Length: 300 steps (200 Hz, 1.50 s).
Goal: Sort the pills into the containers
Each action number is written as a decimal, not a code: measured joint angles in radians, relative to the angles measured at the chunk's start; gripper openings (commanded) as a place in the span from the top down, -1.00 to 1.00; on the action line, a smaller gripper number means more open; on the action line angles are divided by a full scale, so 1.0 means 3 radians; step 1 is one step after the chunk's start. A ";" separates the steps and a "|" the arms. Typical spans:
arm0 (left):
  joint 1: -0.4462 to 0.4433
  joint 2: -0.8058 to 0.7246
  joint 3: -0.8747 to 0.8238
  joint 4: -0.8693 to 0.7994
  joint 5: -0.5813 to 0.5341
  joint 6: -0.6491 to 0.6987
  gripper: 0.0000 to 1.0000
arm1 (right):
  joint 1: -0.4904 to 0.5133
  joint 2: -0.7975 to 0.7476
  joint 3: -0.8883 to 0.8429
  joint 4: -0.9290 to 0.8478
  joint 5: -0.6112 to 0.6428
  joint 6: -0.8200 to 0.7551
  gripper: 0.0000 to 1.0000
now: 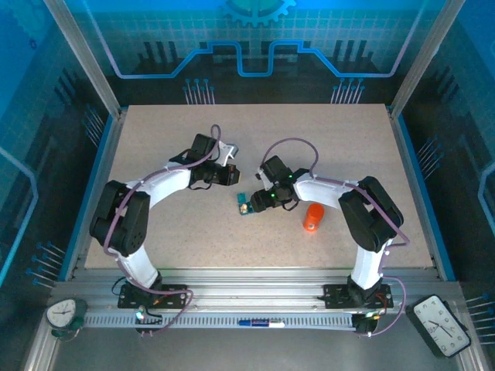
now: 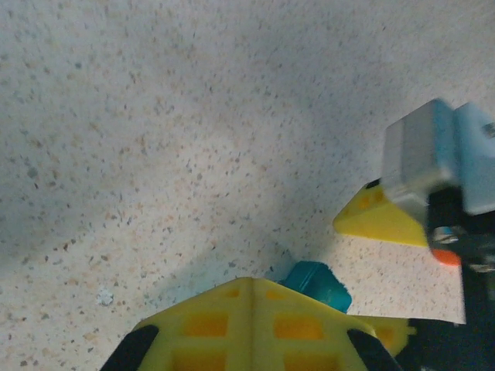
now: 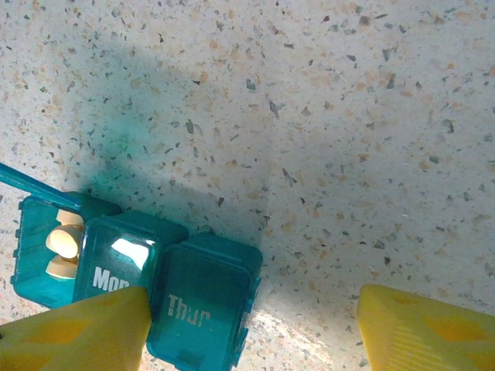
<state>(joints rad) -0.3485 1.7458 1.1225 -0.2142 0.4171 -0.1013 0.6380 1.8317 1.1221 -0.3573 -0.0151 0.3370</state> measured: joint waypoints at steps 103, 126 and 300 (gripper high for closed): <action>-0.0177 0.0195 0.0031 -0.0345 0.0011 0.0011 1.00 | -0.0015 0.0000 -0.0033 0.0065 -0.0053 0.0052 -0.40; -0.0192 0.0195 0.0031 -0.0378 0.0038 0.0011 1.00 | -0.0015 0.0000 -0.0036 0.0070 -0.0062 0.0072 -0.39; -0.0401 -0.0058 -0.0286 -0.0459 0.0202 -0.0093 1.00 | -0.0015 0.0005 -0.0057 0.0122 -0.0079 0.0102 -0.35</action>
<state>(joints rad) -0.4686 1.7283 1.0367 -0.3519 0.4778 -0.1291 0.6334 1.8332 1.1049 -0.3206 -0.0387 0.3676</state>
